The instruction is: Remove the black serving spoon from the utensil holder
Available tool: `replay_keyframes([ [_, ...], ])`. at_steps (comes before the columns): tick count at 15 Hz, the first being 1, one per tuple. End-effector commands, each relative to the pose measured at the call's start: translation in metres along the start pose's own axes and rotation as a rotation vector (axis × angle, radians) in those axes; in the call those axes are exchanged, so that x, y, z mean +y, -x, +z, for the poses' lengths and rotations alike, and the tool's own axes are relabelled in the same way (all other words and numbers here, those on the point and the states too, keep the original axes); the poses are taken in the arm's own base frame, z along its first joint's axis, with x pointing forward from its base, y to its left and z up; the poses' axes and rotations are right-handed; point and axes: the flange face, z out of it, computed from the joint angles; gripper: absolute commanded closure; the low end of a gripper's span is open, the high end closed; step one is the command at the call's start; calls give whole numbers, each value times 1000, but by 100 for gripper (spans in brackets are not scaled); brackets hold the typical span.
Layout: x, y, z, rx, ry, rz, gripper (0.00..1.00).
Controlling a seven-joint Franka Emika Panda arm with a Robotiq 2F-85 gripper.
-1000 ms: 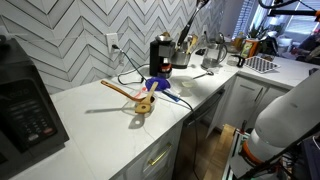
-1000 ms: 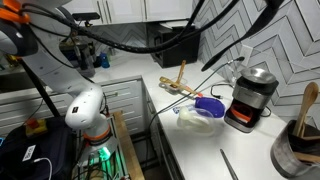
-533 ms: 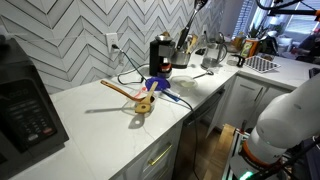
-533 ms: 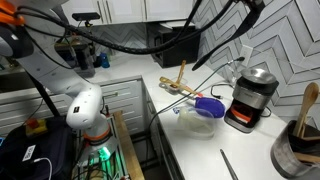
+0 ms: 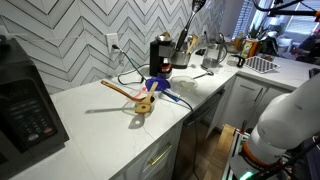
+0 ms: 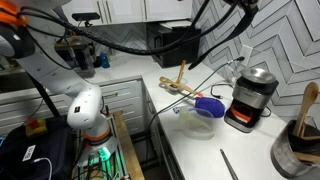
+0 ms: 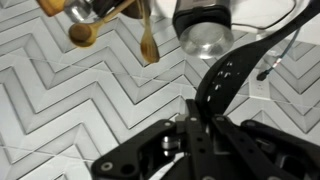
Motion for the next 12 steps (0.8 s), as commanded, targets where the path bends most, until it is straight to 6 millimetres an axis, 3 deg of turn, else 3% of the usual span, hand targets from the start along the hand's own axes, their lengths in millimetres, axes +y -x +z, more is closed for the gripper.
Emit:
replay_keyframes([
  [1, -68, -9, 62, -59, -183, -68, 99],
  [3, -117, -12, 94, -95, -278, -120, 99],
  [7, -237, -28, 159, -191, -451, -278, 99],
  [12, -372, -52, 194, -233, -671, -454, 99],
])
